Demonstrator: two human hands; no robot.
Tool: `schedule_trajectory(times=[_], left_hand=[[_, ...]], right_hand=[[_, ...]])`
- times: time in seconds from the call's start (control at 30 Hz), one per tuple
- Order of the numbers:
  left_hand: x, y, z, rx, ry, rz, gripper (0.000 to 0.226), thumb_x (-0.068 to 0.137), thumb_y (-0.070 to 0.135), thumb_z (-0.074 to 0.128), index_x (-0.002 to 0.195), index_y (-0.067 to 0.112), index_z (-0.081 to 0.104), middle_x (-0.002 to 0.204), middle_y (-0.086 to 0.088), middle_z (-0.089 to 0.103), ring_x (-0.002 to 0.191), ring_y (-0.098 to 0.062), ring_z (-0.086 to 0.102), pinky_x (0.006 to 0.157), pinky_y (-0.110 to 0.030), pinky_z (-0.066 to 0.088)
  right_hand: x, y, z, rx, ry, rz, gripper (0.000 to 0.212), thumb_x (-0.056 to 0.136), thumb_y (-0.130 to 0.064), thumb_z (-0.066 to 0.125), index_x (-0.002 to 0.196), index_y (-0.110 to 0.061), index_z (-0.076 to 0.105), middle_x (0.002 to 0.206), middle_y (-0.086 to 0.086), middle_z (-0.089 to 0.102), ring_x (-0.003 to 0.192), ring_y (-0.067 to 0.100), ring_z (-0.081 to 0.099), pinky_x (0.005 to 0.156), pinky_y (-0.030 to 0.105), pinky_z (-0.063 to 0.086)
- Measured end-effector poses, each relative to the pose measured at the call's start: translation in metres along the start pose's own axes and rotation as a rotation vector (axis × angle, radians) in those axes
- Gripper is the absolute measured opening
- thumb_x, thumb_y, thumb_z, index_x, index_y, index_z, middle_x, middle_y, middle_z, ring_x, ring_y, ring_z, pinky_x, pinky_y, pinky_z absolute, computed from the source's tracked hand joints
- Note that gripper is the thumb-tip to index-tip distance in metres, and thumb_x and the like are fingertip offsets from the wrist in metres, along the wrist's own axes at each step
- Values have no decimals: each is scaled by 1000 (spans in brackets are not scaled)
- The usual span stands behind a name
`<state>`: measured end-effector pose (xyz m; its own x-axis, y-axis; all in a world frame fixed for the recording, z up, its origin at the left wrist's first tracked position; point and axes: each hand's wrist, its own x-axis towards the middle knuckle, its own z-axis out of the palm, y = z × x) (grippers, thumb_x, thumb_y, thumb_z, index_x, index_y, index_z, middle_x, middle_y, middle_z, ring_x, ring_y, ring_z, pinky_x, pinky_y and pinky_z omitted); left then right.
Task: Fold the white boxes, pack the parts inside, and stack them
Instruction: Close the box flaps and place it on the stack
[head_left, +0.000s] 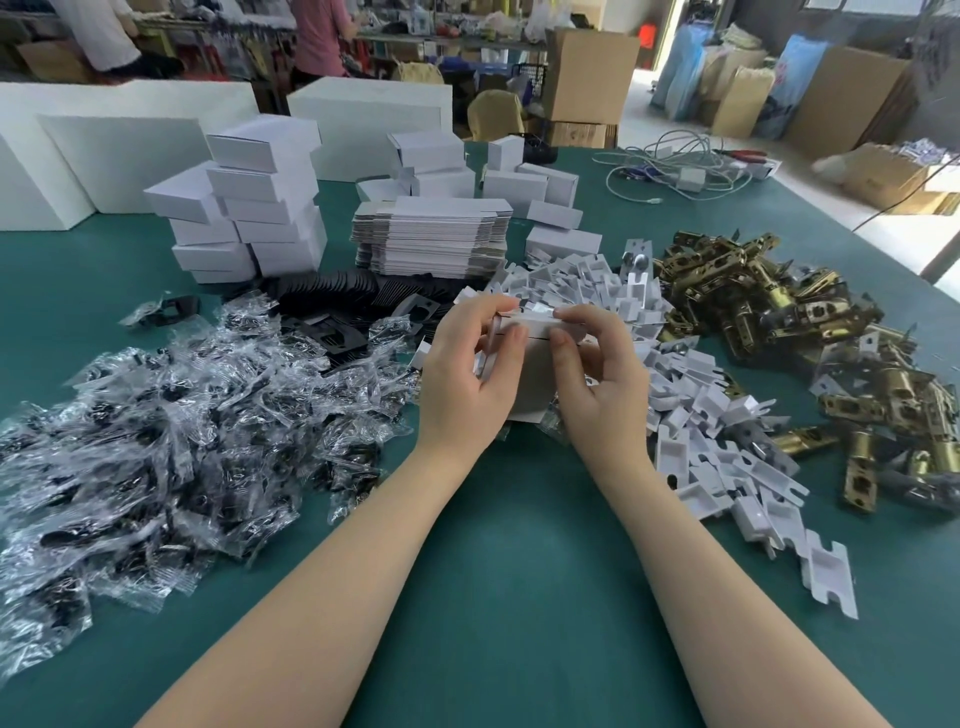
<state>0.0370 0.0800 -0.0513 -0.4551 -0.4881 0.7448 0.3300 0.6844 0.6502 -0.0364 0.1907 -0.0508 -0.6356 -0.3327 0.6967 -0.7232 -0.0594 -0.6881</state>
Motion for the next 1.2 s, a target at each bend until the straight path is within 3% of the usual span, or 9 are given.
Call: schedule_trajectory(times=[0.33,0.53,0.67,0.77,0.83,0.9,1.0,1.13,1.2], left_hand=[[1,3,1,-63,42,-33,13,96,29,57,109,33,60,105,29,60,100,-12,63,84,-32,54],[2,-2,-7,-63,13,-20,13,95,28,61,107,29,66,110,28,64,103,-9,66,83,-35,57],[0,-12,-12,10,1,28,14,95,24,62,100,15,71,118,12,67,112,-2,63,88,-38,56],[-1,-12,-11,17,-3,14,14,95,26,61,100,16,71,121,12,66,115,-1,62,88,-39,56],[-2,-11,-10,19,-16,30,13,96,25,60,103,17,67,125,15,61,116,-4,61,88,-40,56],[-5,-13,-9,19,-72,16,18,97,25,58,114,21,59,130,16,56,115,-10,61,88,-36,55],[-9,-16,-8,32,-203,-173,53,94,27,61,141,33,38,126,18,55,108,-2,60,87,-21,53],[-9,-21,-10,9,-341,-393,58,83,44,66,136,39,42,110,32,57,102,16,55,79,-2,42],[-8,-23,-9,7,-337,-444,55,79,49,67,129,40,45,107,33,56,100,19,54,77,-3,42]], right_hand=[[2,-2,2,5,35,-26,13,97,-23,56,108,-29,59,98,-31,60,92,1,62,78,19,49],[0,-1,-2,-1,11,-20,13,96,-25,56,105,-33,61,109,-17,63,97,4,64,80,17,49],[0,1,-3,-51,-27,-41,8,96,-28,54,99,-31,60,115,-21,59,105,13,65,82,28,53],[-1,4,-5,-63,-46,-53,8,96,-31,54,102,-31,59,122,-21,56,112,13,63,85,32,55],[-5,5,-4,-48,-42,-42,13,94,-30,58,106,-33,60,131,-13,54,117,17,61,88,31,54],[-9,3,-1,-9,-44,32,25,91,-29,62,110,-45,58,134,-20,52,121,16,59,91,33,54],[-16,0,4,51,-140,180,60,88,-21,61,124,-66,42,128,-30,53,112,12,61,92,38,55],[-20,14,6,-33,-276,355,90,90,-15,65,155,-40,8,108,-17,64,95,-2,62,76,10,48],[-19,16,6,-70,-299,359,75,88,-11,64,151,-29,27,101,-25,62,90,-11,59,71,2,42]])
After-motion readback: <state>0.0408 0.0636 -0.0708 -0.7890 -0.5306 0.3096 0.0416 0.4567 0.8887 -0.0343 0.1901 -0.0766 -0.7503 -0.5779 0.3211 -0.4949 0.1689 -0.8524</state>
